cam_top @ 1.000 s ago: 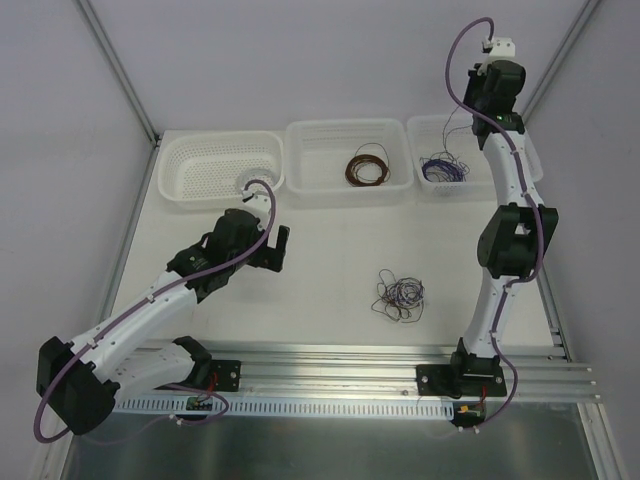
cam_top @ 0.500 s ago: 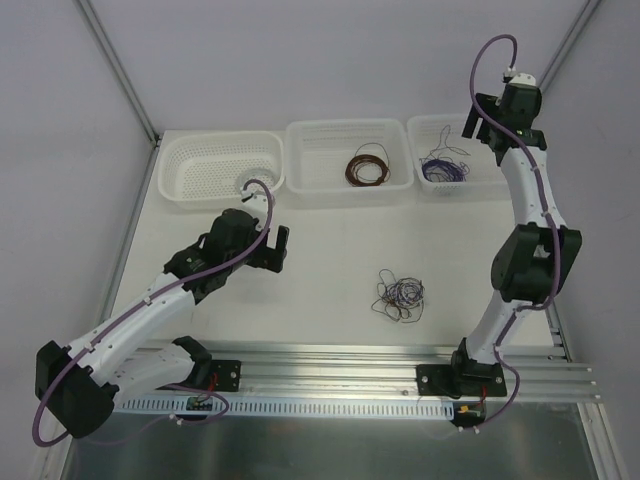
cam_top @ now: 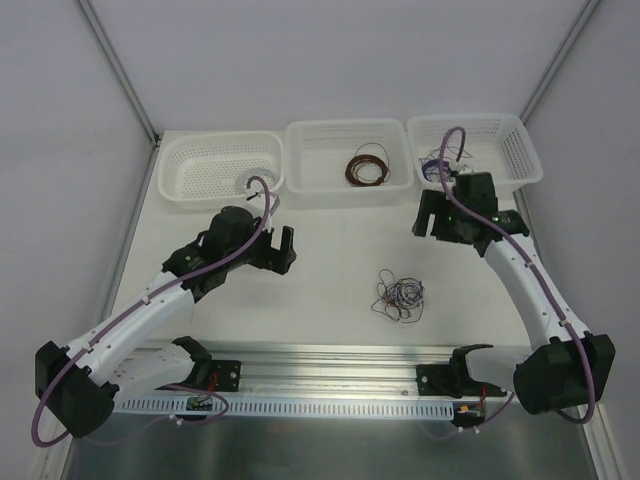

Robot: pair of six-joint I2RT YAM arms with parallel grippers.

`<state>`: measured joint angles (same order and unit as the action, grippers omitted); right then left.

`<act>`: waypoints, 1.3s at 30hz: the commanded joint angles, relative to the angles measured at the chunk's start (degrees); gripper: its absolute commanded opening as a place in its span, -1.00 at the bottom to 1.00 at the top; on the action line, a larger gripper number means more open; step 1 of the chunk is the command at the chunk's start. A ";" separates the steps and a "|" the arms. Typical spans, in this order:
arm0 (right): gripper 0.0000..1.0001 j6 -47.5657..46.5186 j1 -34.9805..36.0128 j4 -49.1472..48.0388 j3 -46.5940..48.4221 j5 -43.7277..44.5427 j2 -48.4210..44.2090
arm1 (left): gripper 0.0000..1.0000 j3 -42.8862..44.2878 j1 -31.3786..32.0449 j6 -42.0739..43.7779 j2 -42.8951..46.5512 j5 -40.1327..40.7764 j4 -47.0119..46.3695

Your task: Untangle the cables

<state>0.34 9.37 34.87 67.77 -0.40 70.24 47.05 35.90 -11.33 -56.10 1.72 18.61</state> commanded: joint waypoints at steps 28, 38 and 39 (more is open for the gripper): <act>0.05 9.50 35.46 -10.61 -18.20 -1.09 7.99 | 0.98 0.15 -0.22 1.92 -6.30 -10.41 -1.21; 0.18 17.67 35.46 -12.81 -23.20 9.10 -1.15 | 0.97 1.20 8.02 -11.15 -12.10 -10.52 -1.47; 0.18 18.11 35.37 -13.16 -23.73 9.45 -1.68 | 0.96 1.64 9.44 -12.99 -13.06 -9.63 -1.39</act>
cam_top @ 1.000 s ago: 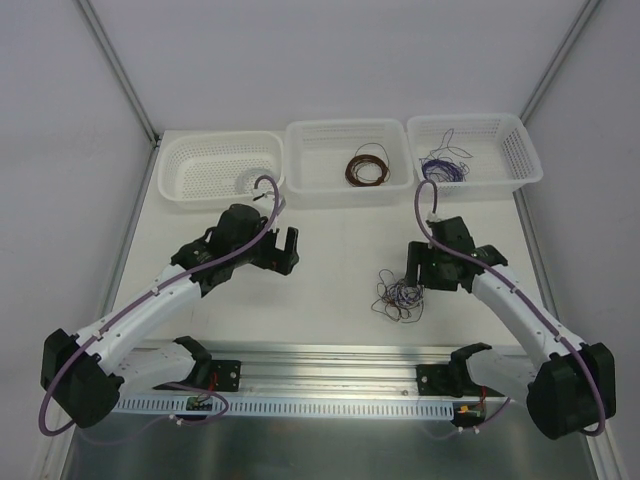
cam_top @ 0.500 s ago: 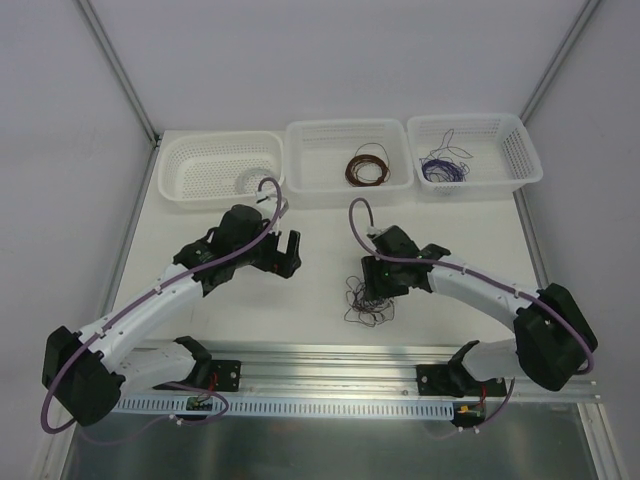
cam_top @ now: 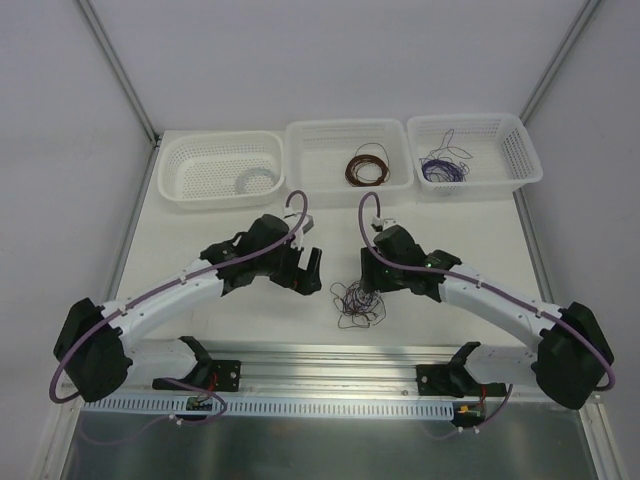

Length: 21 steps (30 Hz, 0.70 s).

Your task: Untangle the cables

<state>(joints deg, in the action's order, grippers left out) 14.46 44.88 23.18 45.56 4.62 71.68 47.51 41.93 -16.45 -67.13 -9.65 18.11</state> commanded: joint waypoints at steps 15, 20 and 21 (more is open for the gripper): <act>0.22 9.36 -0.67 -10.43 -9.79 0.30 -5.50 | 0.18 11.99 16.42 -23.80 -22.68 16.15 -2.02; 0.22 11.64 -1.64 -15.61 -12.68 -3.03 -4.45 | -0.24 12.79 17.83 -25.74 -25.59 16.77 -2.11; 0.22 11.91 -1.73 -16.23 -13.04 -3.48 -4.10 | -0.34 12.87 18.01 -25.91 -26.20 16.77 -2.03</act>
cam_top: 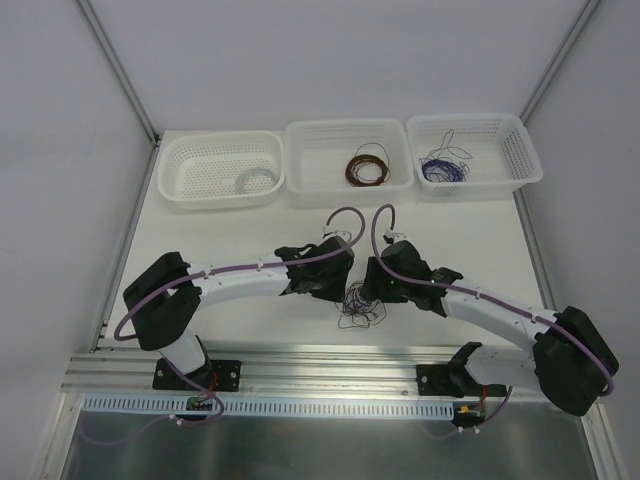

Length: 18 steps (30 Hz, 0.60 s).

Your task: Untangle the cables

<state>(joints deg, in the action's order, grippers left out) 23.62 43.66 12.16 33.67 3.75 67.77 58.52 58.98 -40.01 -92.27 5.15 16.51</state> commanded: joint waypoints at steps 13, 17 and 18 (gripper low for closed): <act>-0.54 3.19 -0.68 -2.67 -0.89 -0.15 3.07 | -1.00 1.33 1.40 -0.34 8.58 8.20 0.71; -0.95 3.54 -0.86 -1.36 -0.27 0.47 3.60 | -1.00 2.99 0.96 2.38 15.09 11.20 3.17; -0.99 3.37 -0.94 -1.18 -0.36 0.56 3.51 | -1.00 3.44 0.87 3.17 17.19 11.81 3.87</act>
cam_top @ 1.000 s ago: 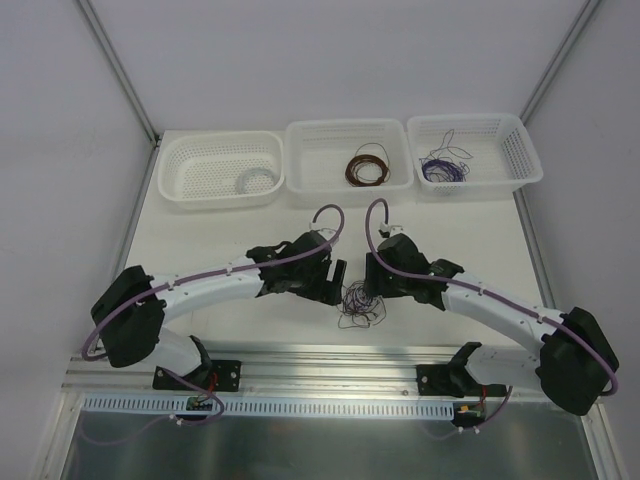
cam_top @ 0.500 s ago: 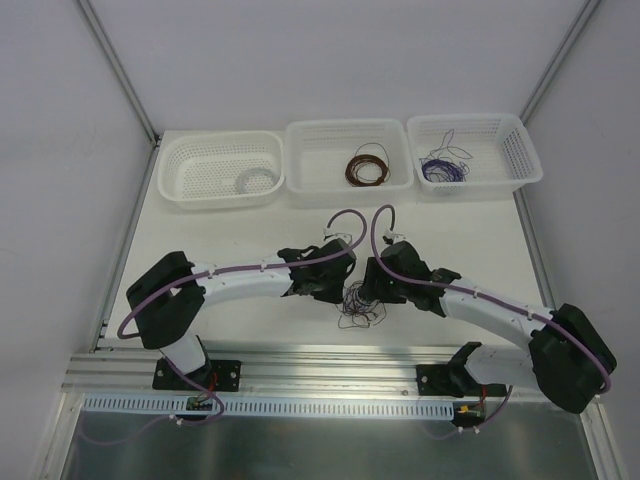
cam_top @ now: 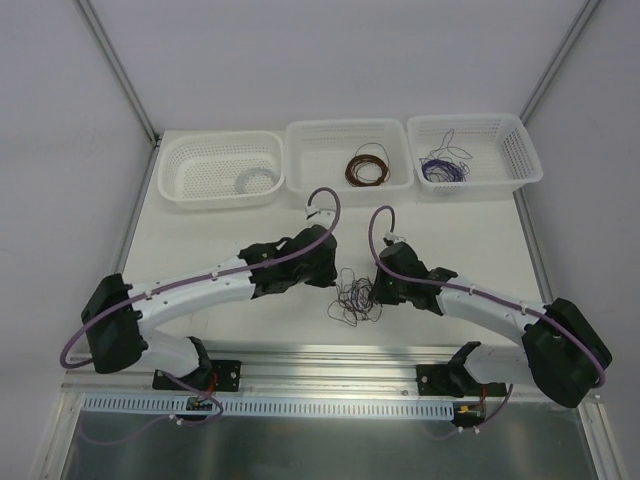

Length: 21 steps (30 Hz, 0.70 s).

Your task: Untangle the cables

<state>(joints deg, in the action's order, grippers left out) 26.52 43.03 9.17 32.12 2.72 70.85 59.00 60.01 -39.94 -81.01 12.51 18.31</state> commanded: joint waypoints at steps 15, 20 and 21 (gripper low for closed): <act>-0.99 -1.82 -5.49 11.74 1.72 5.63 -6.07 | -1.00 12.00 -17.63 16.20 27.57 11.65 19.04; -0.99 -2.88 -7.43 13.06 1.37 5.72 -7.48 | -1.00 16.84 -21.68 19.90 29.42 14.03 22.56; -0.99 -3.05 -8.21 13.24 1.28 5.46 -7.48 | -1.00 17.63 -22.56 20.77 29.33 14.55 23.26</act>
<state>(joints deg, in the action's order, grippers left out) 26.11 37.76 11.09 35.35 2.76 62.61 70.83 41.01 -24.99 -54.78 19.00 40.18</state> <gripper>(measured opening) 0.019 0.009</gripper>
